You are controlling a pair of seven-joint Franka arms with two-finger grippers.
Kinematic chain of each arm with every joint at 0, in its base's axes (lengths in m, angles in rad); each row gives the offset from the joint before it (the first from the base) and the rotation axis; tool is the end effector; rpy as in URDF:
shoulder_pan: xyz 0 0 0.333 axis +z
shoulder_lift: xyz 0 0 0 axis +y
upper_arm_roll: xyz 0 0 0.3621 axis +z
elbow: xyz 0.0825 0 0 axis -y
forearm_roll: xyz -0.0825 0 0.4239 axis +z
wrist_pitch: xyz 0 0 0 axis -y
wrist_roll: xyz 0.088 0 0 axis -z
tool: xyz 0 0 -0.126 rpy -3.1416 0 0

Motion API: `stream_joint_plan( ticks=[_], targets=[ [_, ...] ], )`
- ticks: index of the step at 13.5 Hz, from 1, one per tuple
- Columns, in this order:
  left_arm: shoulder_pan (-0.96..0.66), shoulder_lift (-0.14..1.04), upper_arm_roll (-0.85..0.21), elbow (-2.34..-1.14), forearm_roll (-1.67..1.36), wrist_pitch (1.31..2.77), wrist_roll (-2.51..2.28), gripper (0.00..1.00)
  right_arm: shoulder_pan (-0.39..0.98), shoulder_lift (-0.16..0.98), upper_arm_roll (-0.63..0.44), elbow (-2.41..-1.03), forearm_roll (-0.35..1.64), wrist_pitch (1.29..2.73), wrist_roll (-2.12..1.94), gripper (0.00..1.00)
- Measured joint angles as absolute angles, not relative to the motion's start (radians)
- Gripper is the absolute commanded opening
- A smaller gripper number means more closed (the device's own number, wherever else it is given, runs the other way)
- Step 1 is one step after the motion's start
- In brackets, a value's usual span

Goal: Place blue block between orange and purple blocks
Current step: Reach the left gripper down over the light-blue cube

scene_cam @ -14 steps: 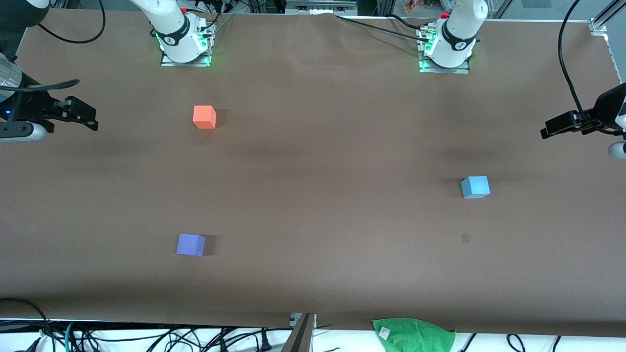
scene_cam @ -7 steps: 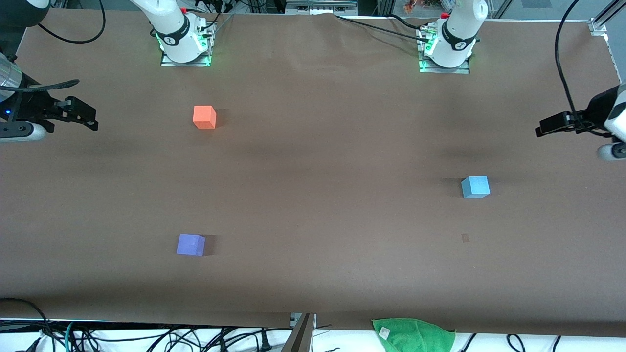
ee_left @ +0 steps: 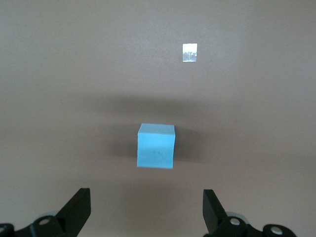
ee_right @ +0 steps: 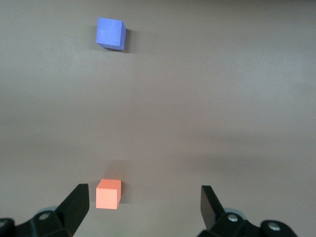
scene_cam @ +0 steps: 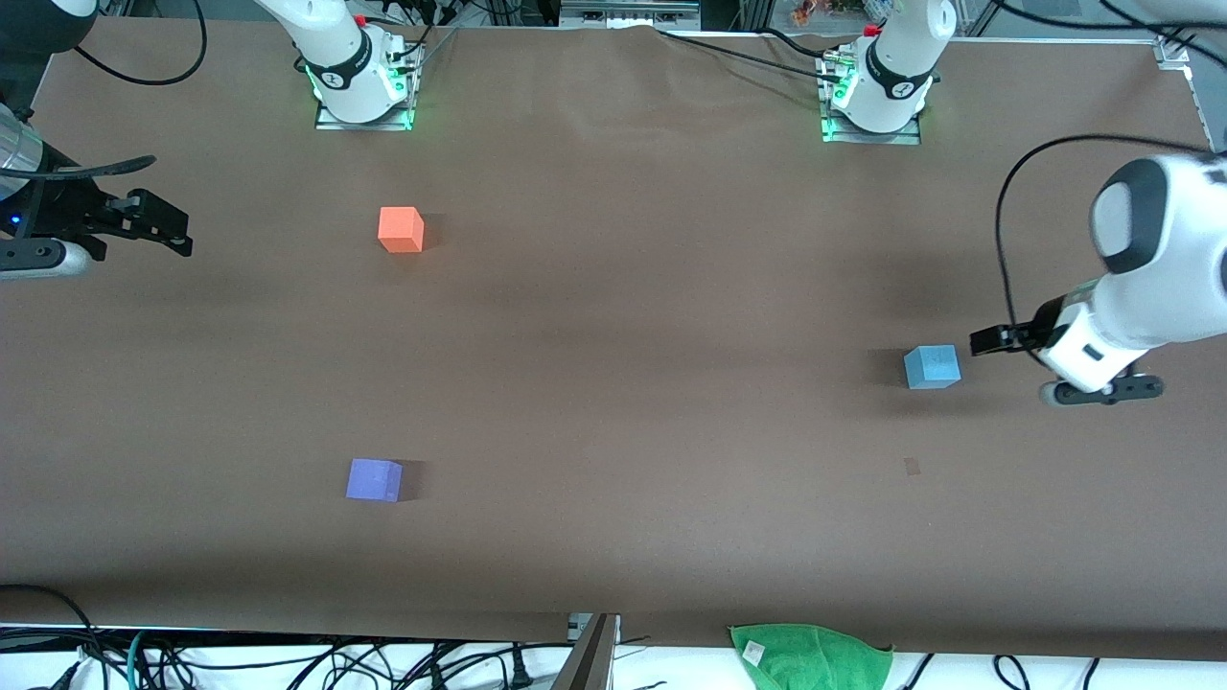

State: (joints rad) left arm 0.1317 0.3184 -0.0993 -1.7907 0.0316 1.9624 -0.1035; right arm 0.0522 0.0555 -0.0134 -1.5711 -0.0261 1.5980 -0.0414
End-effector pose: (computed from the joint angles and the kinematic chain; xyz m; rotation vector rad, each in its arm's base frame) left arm 0.6660 0.0286 0.3680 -3.1252 -0.1947 0.2274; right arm 0.6143 0.0208 0.6203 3.1119 0.1266 -0.0446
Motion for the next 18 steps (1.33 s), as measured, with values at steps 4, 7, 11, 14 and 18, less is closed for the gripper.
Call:
stream_joint_plan(
  ticks=[4, 7, 11, 14, 18],
  targets=[
    [0.112, 0.443, -0.101, -1.809, 0.074, 2.144, -0.132, 1.00, 0.052, 0.056, -0.014, -1.571, -0.024, 1.598, -0.041, 1.00],
    [0.110, 0.493, -0.102, -1.809, 0.079, 2.185, -0.132, 1.00, 0.052, 0.056, -0.014, -1.571, -0.024, 1.598, -0.041, 1.00],
    [0.095, 0.457, -0.103, -1.926, 0.083, 2.354, -0.132, 1.00, 0.052, 0.056, -0.014, -1.571, -0.024, 1.598, -0.041, 1.00],
    [0.096, 0.405, -0.100, -2.017, 0.085, 2.380, -0.132, 1.00, 0.052, 0.056, -0.014, -1.571, -0.023, 1.598, -0.041, 1.00],
    [0.123, 0.407, -0.092, -2.052, 0.088, 2.388, -0.123, 1.00, 0.052, 0.056, -0.014, -1.571, -0.017, 1.598, -0.041, 1.00]
  ],
)
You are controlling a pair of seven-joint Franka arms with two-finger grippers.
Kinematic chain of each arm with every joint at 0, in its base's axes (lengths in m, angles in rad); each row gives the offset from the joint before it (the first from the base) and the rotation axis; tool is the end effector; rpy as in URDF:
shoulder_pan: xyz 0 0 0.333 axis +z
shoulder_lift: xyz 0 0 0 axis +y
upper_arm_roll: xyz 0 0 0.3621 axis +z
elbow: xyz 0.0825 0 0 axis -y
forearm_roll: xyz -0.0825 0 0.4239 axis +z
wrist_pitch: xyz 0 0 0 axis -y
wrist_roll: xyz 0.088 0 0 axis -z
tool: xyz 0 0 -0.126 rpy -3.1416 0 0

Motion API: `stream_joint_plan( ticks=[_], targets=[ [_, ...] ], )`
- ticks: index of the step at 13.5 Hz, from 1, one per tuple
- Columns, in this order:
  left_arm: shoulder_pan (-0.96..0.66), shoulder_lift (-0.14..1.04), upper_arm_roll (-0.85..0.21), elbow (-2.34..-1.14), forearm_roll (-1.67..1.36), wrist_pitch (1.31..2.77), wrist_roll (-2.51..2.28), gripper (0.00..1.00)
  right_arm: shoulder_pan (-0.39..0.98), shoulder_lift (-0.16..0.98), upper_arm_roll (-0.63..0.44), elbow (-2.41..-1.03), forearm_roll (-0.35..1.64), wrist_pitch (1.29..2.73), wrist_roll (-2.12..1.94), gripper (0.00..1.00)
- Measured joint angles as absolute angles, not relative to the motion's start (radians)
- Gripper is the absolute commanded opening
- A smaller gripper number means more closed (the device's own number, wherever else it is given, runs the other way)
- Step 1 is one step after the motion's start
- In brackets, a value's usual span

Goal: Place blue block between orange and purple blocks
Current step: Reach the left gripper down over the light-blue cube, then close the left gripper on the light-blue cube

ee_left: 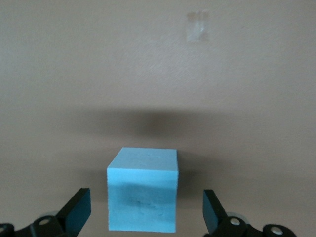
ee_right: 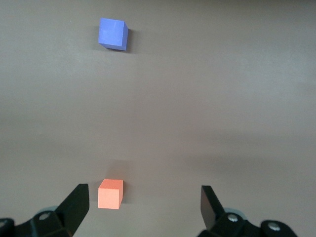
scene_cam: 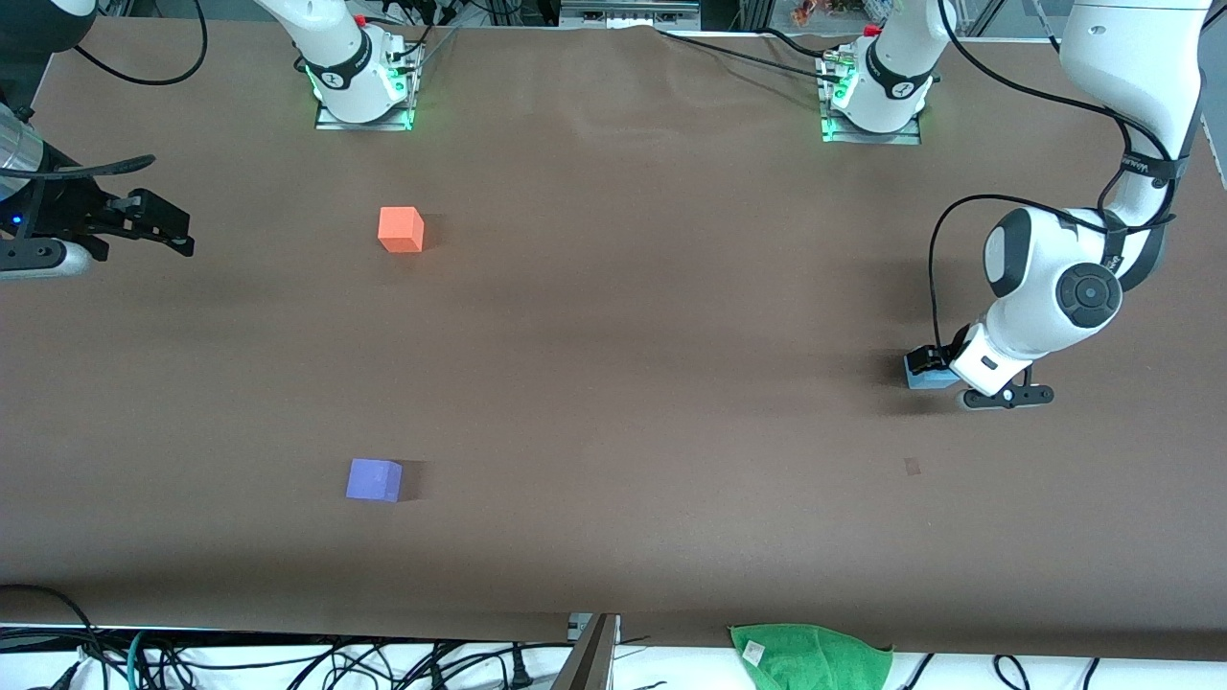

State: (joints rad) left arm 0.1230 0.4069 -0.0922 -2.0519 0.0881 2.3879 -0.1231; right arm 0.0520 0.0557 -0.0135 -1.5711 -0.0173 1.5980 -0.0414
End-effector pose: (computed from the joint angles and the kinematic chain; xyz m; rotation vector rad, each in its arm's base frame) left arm 0.6292 0.0221 0.2252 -3.1119 -0.1461 0.1046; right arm 0.6143 0.0218 0.6201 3.1207 0.1259 -0.0450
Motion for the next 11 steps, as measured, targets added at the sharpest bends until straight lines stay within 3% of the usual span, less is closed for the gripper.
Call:
stream_joint_plan(
  ticks=[11],
  targets=[
    [0.130, 0.457, -0.093, -2.055, 0.088, 2.446, -0.118, 1.00, 0.052, 0.056, -0.014, -1.571, -0.017, 1.598, -0.042, 1.00]
  ],
)
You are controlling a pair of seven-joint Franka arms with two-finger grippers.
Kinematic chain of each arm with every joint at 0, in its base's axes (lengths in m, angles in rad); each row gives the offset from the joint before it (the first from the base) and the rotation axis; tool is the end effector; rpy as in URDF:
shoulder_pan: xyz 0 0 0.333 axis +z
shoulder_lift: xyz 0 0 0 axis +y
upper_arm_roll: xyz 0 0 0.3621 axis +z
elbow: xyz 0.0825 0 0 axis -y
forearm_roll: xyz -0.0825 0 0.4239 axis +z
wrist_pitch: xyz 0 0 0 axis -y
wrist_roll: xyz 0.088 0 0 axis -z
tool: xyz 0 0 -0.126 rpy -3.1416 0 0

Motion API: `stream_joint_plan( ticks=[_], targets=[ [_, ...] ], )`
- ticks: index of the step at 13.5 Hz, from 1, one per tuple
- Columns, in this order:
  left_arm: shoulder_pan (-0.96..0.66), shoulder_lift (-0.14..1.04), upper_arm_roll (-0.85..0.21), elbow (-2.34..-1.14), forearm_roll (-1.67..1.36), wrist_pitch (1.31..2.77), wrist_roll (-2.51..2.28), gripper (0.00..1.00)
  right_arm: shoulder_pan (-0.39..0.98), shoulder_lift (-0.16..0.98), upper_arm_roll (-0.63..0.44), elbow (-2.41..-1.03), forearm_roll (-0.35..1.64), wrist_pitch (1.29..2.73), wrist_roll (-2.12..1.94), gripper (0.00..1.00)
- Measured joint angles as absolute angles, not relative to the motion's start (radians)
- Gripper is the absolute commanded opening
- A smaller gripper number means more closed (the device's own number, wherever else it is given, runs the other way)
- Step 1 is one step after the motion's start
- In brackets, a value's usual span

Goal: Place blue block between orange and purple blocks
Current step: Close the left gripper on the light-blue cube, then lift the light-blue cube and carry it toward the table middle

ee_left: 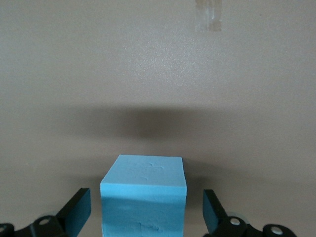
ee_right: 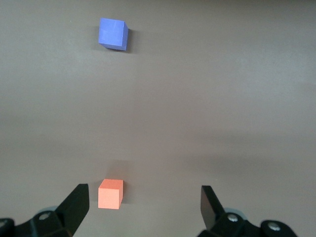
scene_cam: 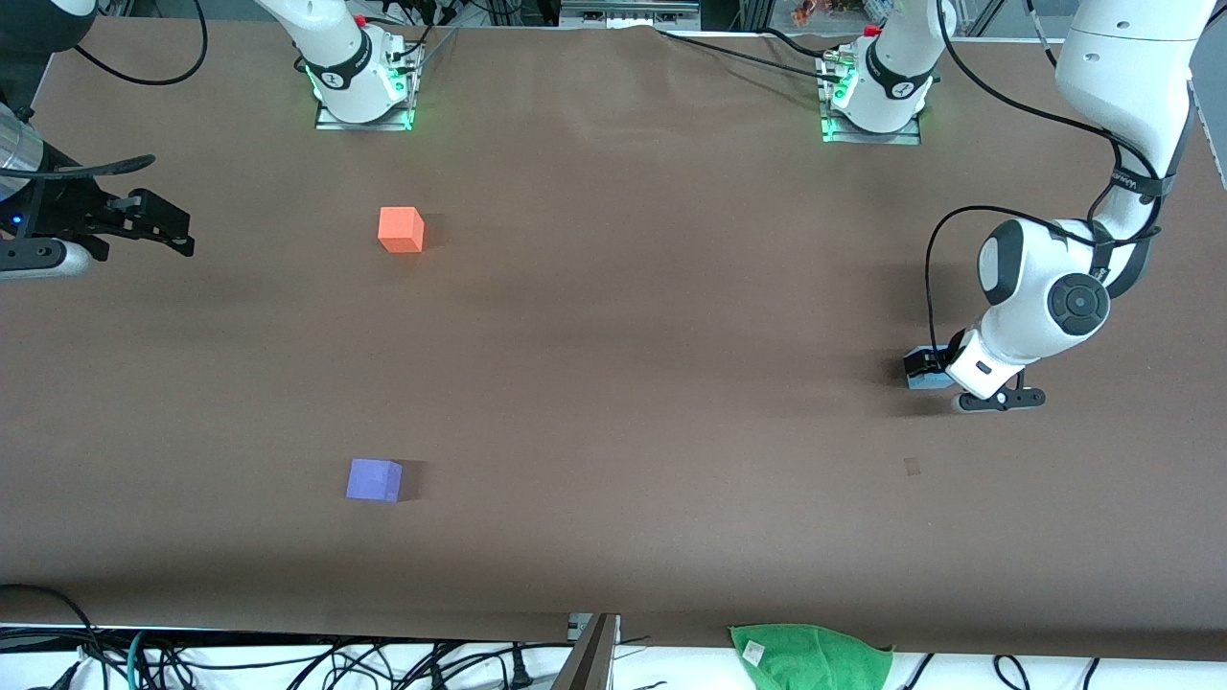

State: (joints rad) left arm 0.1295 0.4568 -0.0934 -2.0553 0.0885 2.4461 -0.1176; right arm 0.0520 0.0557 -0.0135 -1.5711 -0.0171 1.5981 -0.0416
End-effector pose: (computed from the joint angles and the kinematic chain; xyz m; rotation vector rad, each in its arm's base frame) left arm 0.6293 0.0243 0.1972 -3.1211 -0.1439 0.0973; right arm 0.6143 0.0218 0.6201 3.1209 0.1262 -0.0449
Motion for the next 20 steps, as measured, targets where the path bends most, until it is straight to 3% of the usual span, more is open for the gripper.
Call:
stream_joint_plan(
  ticks=[6, 7, 10, 11, 13, 18, 20],
  targets=[
    [0.127, 0.469, -0.094, -2.049, 0.121, 2.446, -0.114, 0.98, 0.052, 0.056, -0.014, -1.571, -0.017, 1.598, -0.042, 1.00],
    [0.127, 0.469, -0.094, -2.046, 0.124, 2.446, -0.114, 0.84, 0.052, 0.056, -0.014, -1.571, -0.017, 1.598, -0.042, 1.00],
    [0.128, 0.470, -0.093, -2.042, 0.126, 2.446, -0.108, 0.27, 0.052, 0.056, -0.014, -1.571, -0.017, 1.598, -0.042, 1.00],
    [0.128, 0.470, -0.093, -2.042, 0.126, 2.446, -0.106, 0.14, 0.052, 0.056, -0.014, -1.571, -0.017, 1.598, -0.042, 1.00],
    [0.129, 0.470, -0.093, -2.038, 0.126, 2.444, -0.104, 0.00, 0.052, 0.056, -0.014, -1.571, -0.017, 1.598, -0.042, 1.00],
    [0.127, 0.475, -0.097, -1.993, 0.127, 2.427, -0.031, 0.00, 0.052, 0.056, -0.014, -1.571, -0.017, 1.598, -0.042, 1.00],
    [0.126, 0.474, -0.140, -1.924, 0.127, 2.302, -0.011, 0.00, 0.051, 0.056, -0.014, -1.571, -0.017, 1.598, -0.042, 1.00]
  ],
)
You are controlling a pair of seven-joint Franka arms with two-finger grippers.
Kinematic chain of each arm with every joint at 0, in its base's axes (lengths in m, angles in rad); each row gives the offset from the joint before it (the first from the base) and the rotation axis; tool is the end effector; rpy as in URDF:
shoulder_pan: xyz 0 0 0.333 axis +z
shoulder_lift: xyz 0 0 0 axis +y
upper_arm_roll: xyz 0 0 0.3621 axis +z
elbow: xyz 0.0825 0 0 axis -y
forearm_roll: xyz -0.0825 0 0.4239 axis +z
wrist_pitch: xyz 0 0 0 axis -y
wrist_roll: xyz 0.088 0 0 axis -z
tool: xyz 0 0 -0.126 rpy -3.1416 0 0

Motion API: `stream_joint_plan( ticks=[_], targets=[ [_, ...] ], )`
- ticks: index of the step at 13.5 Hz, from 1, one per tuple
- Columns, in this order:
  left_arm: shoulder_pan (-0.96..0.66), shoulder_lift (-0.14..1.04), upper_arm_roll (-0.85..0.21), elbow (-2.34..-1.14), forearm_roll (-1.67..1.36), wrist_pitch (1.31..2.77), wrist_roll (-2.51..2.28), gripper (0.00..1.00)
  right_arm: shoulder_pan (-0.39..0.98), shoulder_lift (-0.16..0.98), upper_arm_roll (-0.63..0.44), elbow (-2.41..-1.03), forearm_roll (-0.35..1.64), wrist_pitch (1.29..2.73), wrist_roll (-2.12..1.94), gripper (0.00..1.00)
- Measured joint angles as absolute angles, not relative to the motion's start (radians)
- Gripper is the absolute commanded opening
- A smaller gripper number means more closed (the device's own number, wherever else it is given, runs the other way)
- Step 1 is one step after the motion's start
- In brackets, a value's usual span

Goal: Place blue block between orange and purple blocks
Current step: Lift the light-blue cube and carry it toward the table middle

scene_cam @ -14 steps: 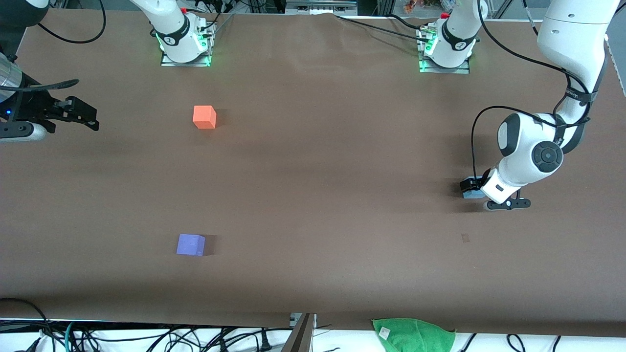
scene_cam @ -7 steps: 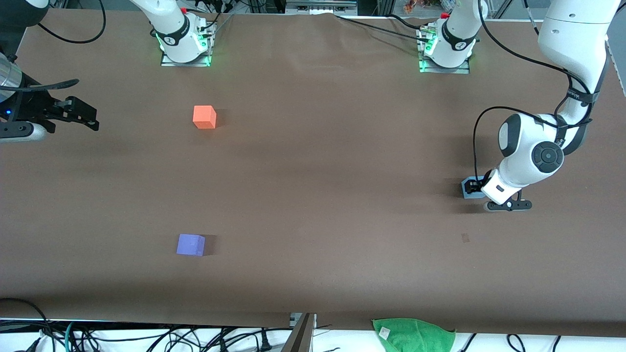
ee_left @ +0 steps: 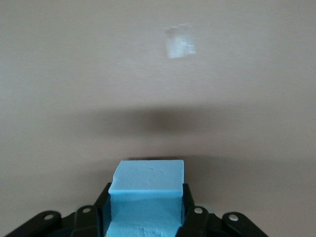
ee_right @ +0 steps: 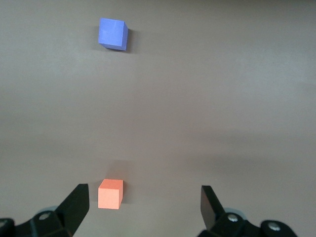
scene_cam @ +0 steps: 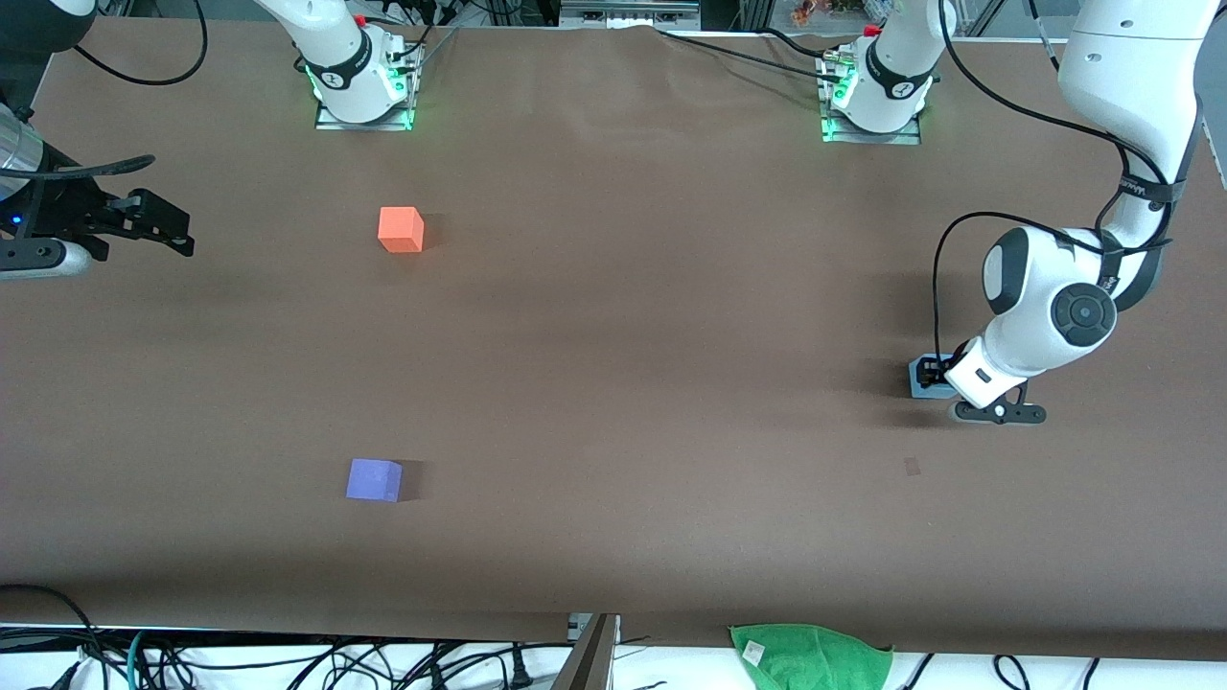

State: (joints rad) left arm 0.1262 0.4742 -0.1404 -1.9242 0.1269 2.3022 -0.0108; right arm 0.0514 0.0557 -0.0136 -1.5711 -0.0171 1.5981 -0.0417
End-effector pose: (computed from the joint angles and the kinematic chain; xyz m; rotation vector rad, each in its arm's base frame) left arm 0.6624 -0.0014 0.2301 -3.1090 0.1245 0.1385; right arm 0.6144 0.0214 0.6201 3.1210 0.1253 -0.0449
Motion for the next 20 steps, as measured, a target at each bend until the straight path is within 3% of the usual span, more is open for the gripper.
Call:
stream_joint_plan(
  ticks=[2, 4, 8, 12, 17, 20],
  targets=[
    [0.119, 0.470, -0.235, -1.802, 0.126, 2.128, -0.013, 0.00, 0.051, 0.056, -0.014, -1.571, -0.017, 1.598, -0.042, 1.00],
    [0.108, 0.465, -0.326, -1.714, 0.123, 2.053, -0.041, 0.00, 0.051, 0.056, -0.014, -1.571, -0.017, 1.598, -0.042, 1.00],
    [-0.001, 0.489, -0.416, -1.651, 0.095, 2.048, -0.249, 0.00, 0.051, 0.059, -0.014, -1.571, -0.017, 1.598, -0.042, 1.00],
    [-0.257, 0.644, -0.415, -1.488, 0.094, 2.088, -0.604, 0.00, 0.050, 0.062, -0.014, -1.571, -0.017, 1.598, -0.042, 1.00],
    [-0.496, 0.797, -0.345, -1.369, 0.094, 2.257, -0.907, 0.00, 0.050, 0.065, -0.014, -1.571, -0.017, 1.601, -0.042, 1.00],
    [-0.746, 0.844, -0.120, -1.312, 0.094, 2.263, -1.109, 0.00, 0.050, 0.076, -0.013, -1.571, -0.017, 1.607, -0.042, 1.00]
  ],
)
